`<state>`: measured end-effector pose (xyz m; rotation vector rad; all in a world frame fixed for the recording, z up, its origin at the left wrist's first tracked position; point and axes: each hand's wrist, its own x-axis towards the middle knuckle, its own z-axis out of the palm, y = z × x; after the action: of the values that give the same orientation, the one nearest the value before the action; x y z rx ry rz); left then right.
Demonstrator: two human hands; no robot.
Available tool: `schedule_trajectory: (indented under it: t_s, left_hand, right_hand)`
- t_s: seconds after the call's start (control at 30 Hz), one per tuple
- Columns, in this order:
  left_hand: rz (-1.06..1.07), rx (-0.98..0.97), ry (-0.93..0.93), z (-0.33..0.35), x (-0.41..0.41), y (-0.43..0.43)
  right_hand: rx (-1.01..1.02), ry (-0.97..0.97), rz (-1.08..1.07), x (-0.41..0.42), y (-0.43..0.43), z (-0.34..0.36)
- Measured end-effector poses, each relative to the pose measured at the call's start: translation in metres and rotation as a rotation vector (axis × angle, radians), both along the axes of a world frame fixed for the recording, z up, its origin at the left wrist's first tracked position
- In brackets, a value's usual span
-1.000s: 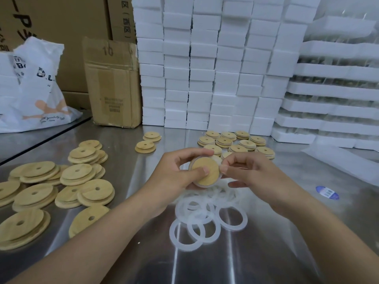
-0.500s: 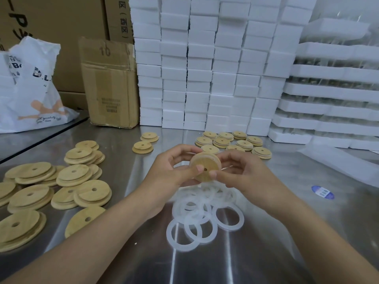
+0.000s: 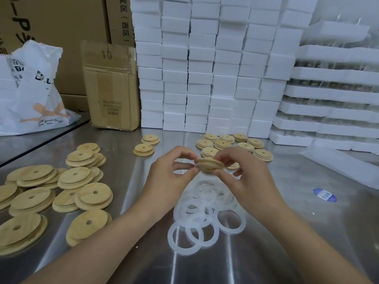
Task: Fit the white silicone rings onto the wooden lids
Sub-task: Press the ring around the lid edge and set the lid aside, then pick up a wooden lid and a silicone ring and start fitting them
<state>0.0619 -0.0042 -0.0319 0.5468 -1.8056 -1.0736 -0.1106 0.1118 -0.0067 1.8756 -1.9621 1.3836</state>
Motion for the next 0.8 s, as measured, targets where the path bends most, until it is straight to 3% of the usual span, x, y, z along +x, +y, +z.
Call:
schedule_trajectory:
  t_s: [0.1,0.2,0.3,0.4,0.8]
  left_hand:
    - [0.045,0.020,-0.010,0.001,0.003,0.000]
    - [0.118,-0.005,-0.067,-0.002,0.004,-0.002]
    - [0.140,0.011,-0.089,-0.006,0.003,-0.004]
    - [0.148,0.030,-0.109,-0.009,0.000,-0.006]
    - [0.169,-0.085,-0.233,-0.013,-0.001,-0.007]
  right_hand:
    - [-0.074,-0.298,-0.128,-0.015,-0.003,-0.002]
    - [0.069,-0.488,-0.310,-0.042,0.001,-0.009]
    - [0.283,-0.423,-0.489,-0.061,0.006,-0.017]
    - [0.375,-0.319,-0.588,-0.063,0.008,-0.020]
    - [0.407,-0.149,-0.486,-0.055,-0.001,-0.025]
